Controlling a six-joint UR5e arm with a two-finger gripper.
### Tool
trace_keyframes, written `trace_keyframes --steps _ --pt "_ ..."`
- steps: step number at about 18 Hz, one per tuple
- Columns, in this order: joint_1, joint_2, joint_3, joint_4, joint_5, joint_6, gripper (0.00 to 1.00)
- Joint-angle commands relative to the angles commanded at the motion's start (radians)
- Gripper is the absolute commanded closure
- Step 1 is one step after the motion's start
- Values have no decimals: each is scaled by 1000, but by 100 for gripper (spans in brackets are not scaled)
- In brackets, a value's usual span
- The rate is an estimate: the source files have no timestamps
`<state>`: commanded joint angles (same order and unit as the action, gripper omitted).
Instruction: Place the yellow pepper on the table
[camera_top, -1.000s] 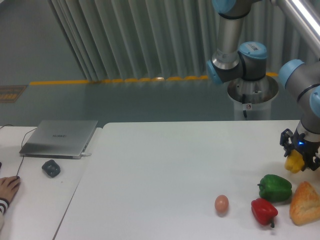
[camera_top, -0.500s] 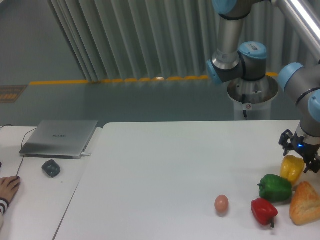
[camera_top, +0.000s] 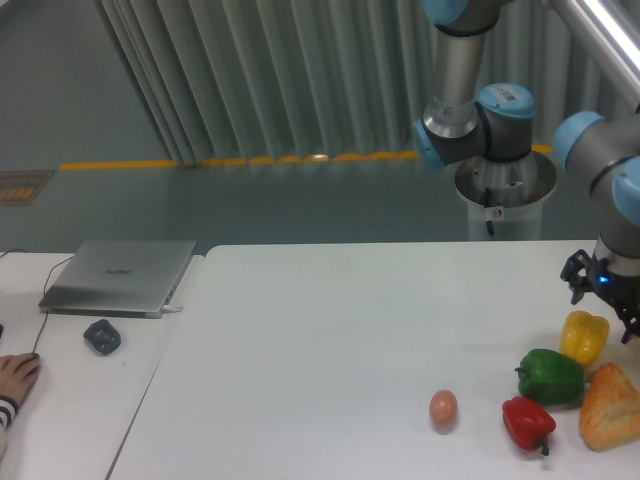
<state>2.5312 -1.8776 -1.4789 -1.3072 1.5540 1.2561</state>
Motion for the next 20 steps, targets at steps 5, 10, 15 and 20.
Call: trace_keyframes --steps 5,10,15,20 --pt "-6 -3 6 146 5 83 0" --pt "-5 0 -1 146 9 100 0" --pt "-6 2 -9 144 8 100 0" --pt "-8 2 -11 144 8 100 0"
